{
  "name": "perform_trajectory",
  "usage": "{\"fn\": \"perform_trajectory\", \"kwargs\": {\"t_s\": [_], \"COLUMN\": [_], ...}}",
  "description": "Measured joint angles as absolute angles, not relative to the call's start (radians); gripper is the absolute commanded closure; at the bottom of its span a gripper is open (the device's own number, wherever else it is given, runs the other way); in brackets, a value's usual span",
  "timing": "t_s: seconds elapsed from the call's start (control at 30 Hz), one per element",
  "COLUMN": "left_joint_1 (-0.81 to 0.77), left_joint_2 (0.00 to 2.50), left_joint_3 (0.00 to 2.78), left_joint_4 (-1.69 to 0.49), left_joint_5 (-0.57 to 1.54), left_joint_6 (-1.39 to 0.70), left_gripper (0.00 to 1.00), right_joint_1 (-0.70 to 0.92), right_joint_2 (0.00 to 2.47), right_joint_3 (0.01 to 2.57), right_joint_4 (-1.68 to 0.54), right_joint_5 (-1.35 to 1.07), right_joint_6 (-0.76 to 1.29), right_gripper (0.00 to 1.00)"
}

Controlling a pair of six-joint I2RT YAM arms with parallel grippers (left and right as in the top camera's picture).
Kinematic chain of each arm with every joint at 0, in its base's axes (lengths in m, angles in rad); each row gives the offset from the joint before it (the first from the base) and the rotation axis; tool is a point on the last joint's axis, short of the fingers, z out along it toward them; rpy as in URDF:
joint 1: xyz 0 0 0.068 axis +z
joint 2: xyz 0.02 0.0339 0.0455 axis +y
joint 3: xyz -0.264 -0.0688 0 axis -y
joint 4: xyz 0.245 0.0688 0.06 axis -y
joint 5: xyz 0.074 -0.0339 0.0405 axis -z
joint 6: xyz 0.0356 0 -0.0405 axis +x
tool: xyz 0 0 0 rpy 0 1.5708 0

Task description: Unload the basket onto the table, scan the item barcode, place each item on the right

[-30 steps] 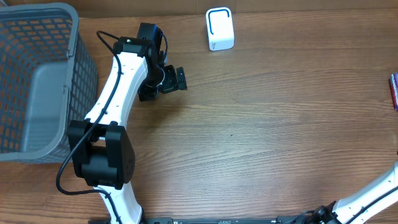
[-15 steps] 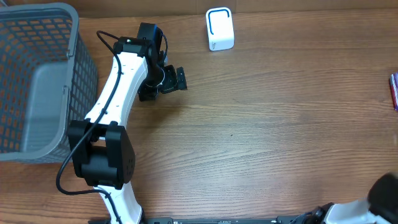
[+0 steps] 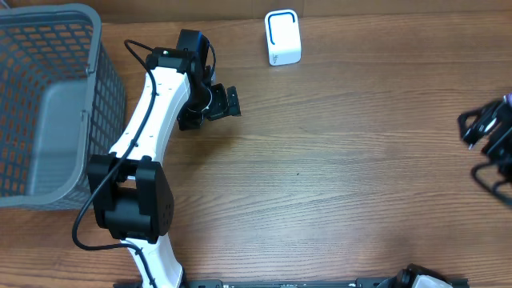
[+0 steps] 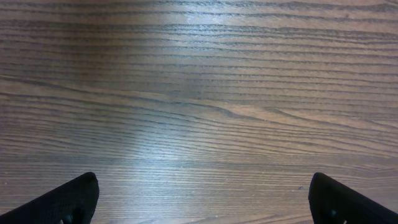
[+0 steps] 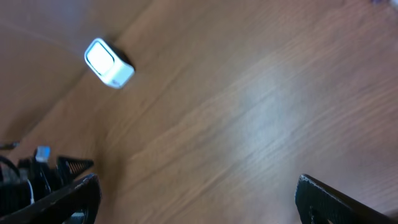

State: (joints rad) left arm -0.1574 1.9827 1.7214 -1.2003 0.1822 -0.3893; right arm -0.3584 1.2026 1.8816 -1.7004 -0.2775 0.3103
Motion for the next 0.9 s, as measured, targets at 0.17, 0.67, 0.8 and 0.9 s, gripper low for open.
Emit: {"fn": "perform_trajectory", "kwargs": {"t_s": [0.17, 0.67, 0.8, 0.9], "left_joint_1": [-0.157, -0.157, -0.157, -0.157], "left_joint_2": [1.983, 1.983, 1.983, 1.983], "left_joint_3": [1.721, 1.721, 1.721, 1.721], "left_joint_4": [-1.2, -1.2, -1.2, -1.2], "left_joint_5": [0.182, 0.182, 0.182, 0.182], "left_joint_6": [-0.389, -0.389, -0.389, -0.389], "left_gripper": [0.0, 0.0, 0.0, 0.0], "right_joint_1": [-0.358, -0.358, -0.357, -0.344], "right_joint_2": [1.15, 1.177, 1.177, 1.176], "right_joint_3": [1.79, 1.781, 1.781, 1.771], "right_joint_4": [-1.701, -1.698, -1.698, -1.676], "right_joint_5": [-0.331, -0.348, -0.348, -0.343], "right_joint_6": [0.311, 0.31, 0.31, 0.31], "right_gripper": [0.0, 0.0, 0.0, 0.0]}}
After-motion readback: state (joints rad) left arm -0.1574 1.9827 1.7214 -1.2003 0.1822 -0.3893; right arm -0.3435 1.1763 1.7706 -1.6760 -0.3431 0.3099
